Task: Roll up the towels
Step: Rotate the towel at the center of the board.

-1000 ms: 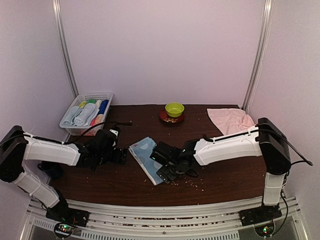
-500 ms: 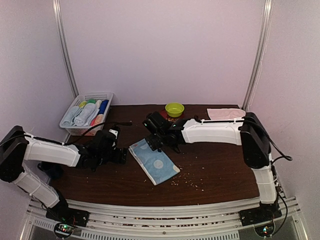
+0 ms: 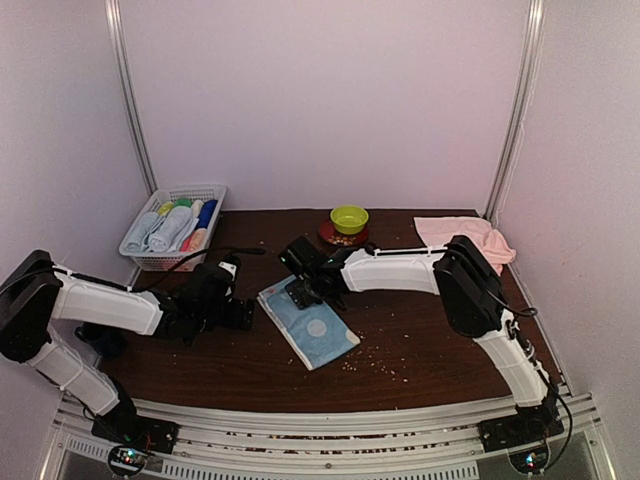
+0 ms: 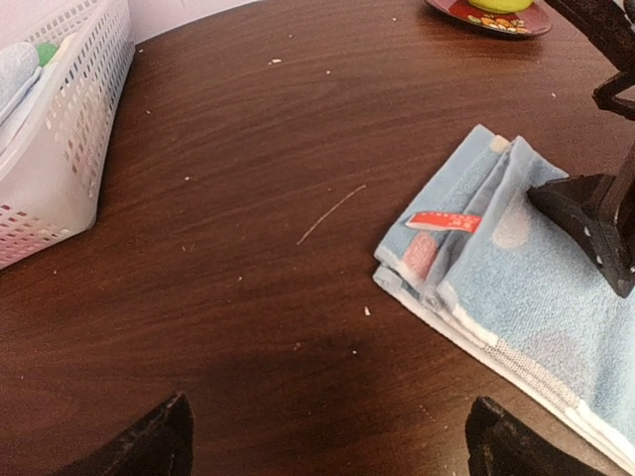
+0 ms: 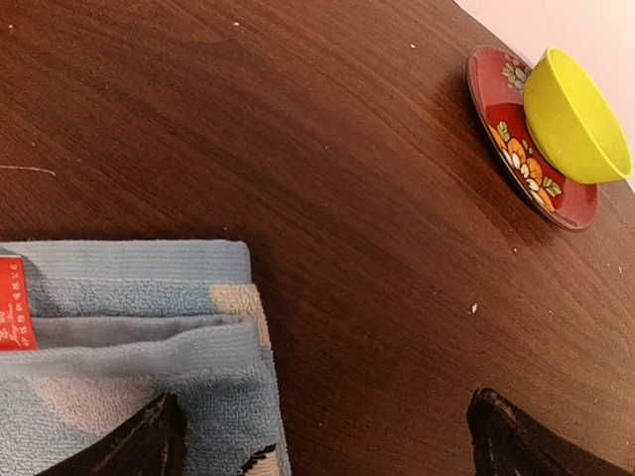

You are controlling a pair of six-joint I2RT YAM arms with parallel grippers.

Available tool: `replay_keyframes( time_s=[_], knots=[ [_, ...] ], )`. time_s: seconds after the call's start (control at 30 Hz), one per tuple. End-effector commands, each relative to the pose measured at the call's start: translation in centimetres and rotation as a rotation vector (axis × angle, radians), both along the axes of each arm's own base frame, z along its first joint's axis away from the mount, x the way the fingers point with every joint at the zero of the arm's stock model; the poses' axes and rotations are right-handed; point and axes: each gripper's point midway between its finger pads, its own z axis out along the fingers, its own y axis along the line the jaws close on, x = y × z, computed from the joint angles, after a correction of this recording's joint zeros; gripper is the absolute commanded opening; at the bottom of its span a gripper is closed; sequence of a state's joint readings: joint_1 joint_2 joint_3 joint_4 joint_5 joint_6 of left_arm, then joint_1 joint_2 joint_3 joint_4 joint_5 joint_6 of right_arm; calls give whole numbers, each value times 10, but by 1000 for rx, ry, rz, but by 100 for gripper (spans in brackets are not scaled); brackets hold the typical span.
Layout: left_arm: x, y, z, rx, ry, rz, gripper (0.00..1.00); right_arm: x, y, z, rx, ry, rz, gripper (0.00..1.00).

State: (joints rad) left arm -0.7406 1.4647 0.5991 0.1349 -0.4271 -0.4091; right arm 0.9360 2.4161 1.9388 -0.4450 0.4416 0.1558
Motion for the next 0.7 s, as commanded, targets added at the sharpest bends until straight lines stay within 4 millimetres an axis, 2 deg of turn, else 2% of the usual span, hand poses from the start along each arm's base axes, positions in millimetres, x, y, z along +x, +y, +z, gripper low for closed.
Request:
replay_keyframes(
  time_s=[0.0,0.2,0.37,0.47,0.57,0.67],
  knots=[
    [4,-2,8,-15,-39,-6,98,14,-9,-15,4,26,-45,100],
    [4,-3,19,-27,-72,-17,98,47,-61,-38,-9,52,-198,100],
    [7,-8,30,-59,-119,-38,98,71,-97,-32,14,37,-302,100],
    [9,-15,35,-71,-136,-72,98,75,-90,-14,50,25,-252,100],
    [5,-27,42,-91,-200,-169,98,71,-76,20,72,-2,-162,100],
    [-3,-37,51,-80,-294,-292,98,66,-76,61,92,-43,-120,100]
  ],
)
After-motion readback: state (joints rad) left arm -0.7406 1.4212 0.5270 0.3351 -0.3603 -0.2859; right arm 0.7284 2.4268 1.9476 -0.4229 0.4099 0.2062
